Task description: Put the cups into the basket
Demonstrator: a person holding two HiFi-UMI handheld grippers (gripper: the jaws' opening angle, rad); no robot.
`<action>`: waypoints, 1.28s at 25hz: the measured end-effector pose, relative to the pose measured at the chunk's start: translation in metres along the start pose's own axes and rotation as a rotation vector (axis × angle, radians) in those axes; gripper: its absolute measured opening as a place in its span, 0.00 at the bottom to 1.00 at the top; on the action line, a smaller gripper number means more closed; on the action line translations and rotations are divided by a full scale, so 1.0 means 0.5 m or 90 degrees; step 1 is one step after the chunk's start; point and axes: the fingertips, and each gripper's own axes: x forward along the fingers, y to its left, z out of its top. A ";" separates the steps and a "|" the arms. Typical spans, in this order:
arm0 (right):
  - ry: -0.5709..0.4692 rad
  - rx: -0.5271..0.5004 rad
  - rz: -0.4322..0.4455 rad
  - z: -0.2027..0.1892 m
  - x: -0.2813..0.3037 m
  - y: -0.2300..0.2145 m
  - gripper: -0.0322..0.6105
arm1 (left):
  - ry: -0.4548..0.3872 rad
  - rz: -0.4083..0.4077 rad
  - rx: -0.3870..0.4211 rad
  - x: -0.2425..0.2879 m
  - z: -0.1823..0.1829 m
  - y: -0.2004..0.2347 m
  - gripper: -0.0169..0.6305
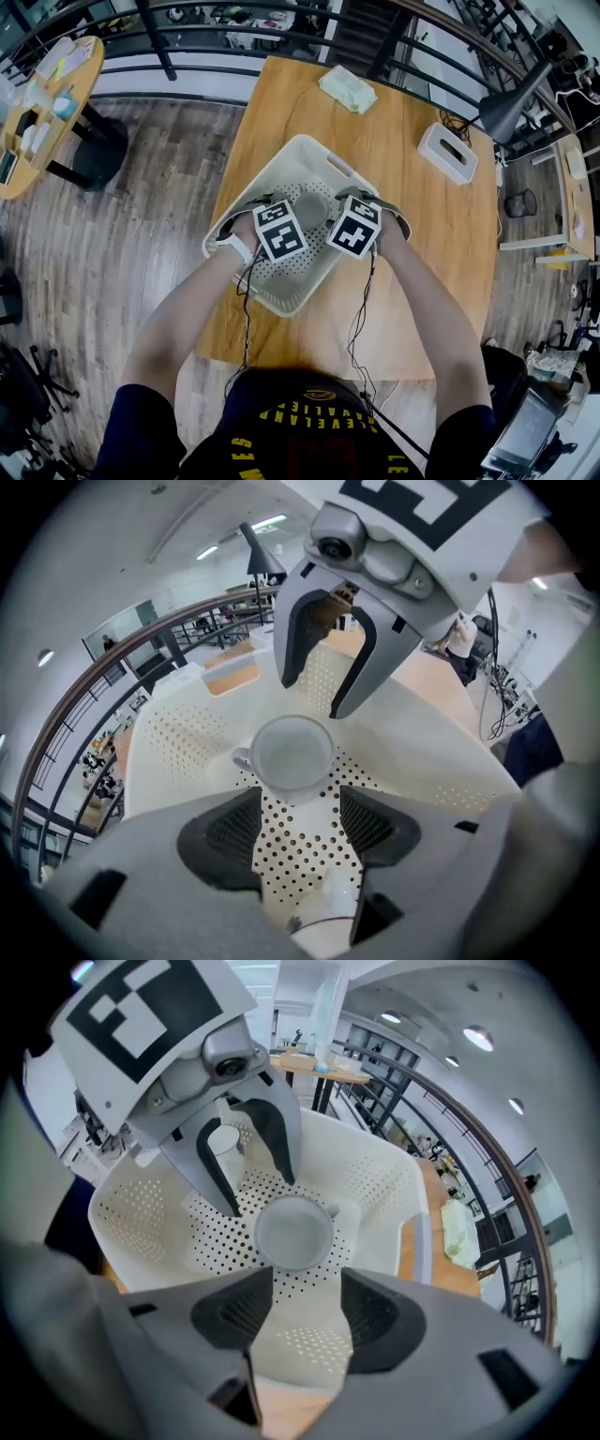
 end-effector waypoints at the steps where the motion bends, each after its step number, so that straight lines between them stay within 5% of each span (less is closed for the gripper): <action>1: -0.013 0.016 -0.004 0.000 -0.013 0.002 0.41 | -0.018 0.006 -0.004 -0.019 0.005 0.000 0.45; 4: -0.077 0.071 -0.041 0.001 -0.059 0.002 0.41 | -0.113 0.059 -0.021 -0.096 0.040 0.005 0.45; 7: -0.172 0.146 -0.101 0.000 -0.126 0.011 0.41 | -0.272 0.129 -0.099 -0.204 0.081 0.000 0.45; 11: -0.279 0.289 -0.124 -0.035 -0.185 0.051 0.38 | -0.404 0.136 -0.181 -0.301 0.105 -0.053 0.45; 25: -0.380 0.549 -0.079 -0.254 -0.260 0.306 0.29 | -0.431 0.071 -0.264 -0.291 0.121 -0.372 0.44; 32: -0.443 0.649 -0.114 -0.335 -0.330 0.358 0.12 | -0.440 0.025 -0.269 -0.264 0.194 -0.491 0.44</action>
